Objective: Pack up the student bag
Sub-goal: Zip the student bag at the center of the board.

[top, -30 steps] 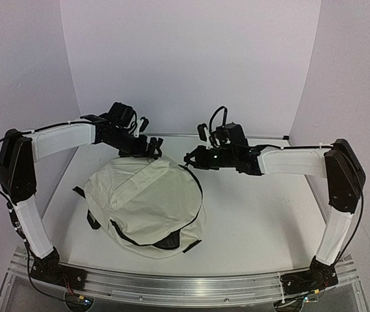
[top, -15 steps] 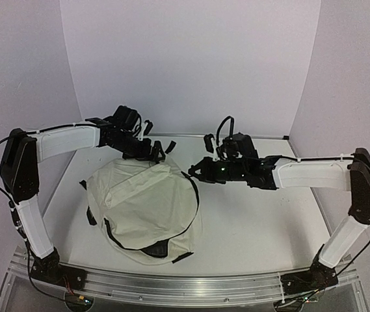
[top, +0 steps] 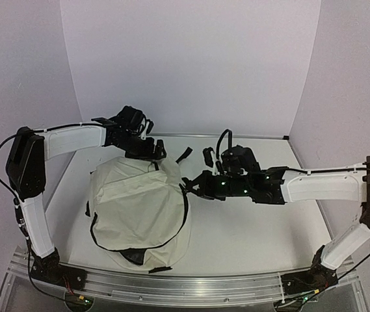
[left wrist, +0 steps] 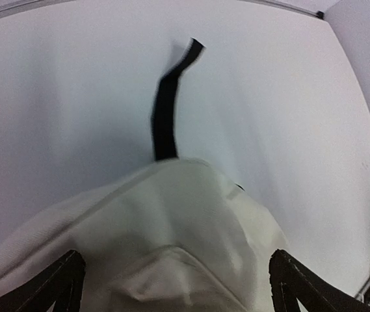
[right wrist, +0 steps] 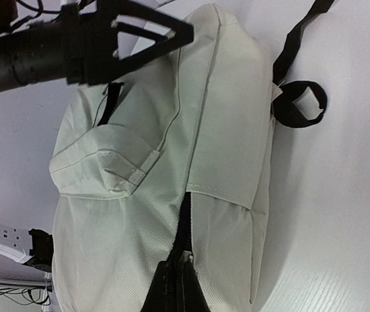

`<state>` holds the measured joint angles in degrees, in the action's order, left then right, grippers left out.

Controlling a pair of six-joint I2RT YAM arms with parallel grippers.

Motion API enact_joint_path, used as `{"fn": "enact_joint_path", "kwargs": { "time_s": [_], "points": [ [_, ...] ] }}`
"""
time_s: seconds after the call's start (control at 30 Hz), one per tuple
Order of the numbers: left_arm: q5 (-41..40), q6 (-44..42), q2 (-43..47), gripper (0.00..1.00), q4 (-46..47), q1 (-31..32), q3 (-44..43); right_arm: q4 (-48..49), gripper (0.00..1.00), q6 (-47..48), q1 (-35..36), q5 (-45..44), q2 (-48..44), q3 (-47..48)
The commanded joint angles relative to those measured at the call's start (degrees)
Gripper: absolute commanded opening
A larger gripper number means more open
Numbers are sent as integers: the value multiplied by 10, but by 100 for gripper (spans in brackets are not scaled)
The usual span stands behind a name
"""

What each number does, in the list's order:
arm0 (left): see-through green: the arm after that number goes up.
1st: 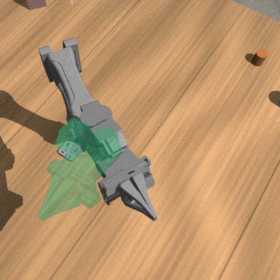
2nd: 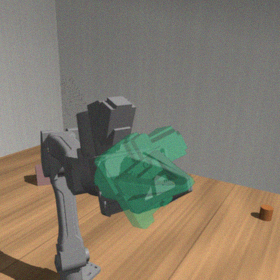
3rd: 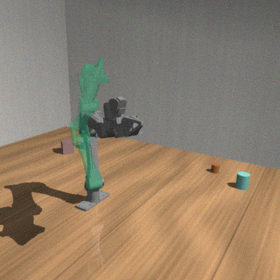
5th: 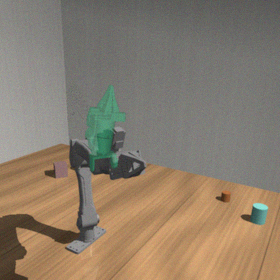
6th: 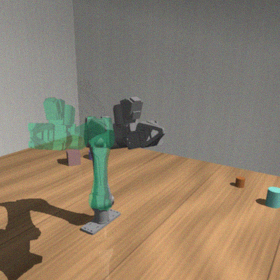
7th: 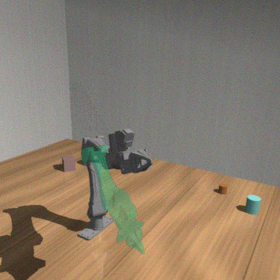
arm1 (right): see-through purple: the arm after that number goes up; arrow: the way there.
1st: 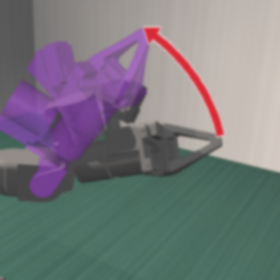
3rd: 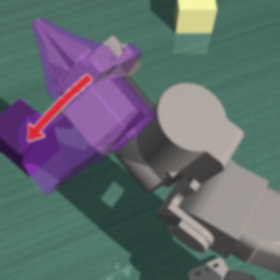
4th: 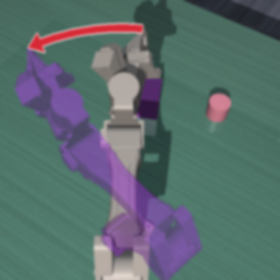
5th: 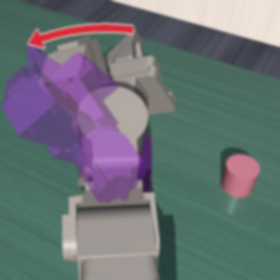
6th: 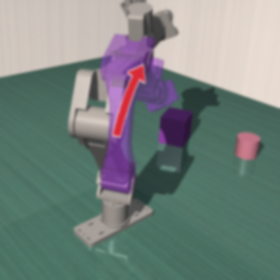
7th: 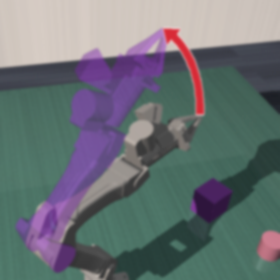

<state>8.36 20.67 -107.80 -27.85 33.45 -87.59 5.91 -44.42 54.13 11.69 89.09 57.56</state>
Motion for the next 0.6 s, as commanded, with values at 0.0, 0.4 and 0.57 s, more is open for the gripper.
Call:
{"fn": "enact_joint_path", "kwargs": {
  "time_s": [0.0, 0.4, 0.57],
  "points": [
    [-94, 12, -35, 100, -20, -25, -1, 2, 0, -48, 37, -7, -51, -2],
    [65, -33, 161, 100, -27, 5, 0, -2, 0, -59, 24, -158, 15, 86],
    [99, 8, 253, 99, -62, 57, 94, -1, 0, -44, 19, -170, 46, 114]
  ]
}}
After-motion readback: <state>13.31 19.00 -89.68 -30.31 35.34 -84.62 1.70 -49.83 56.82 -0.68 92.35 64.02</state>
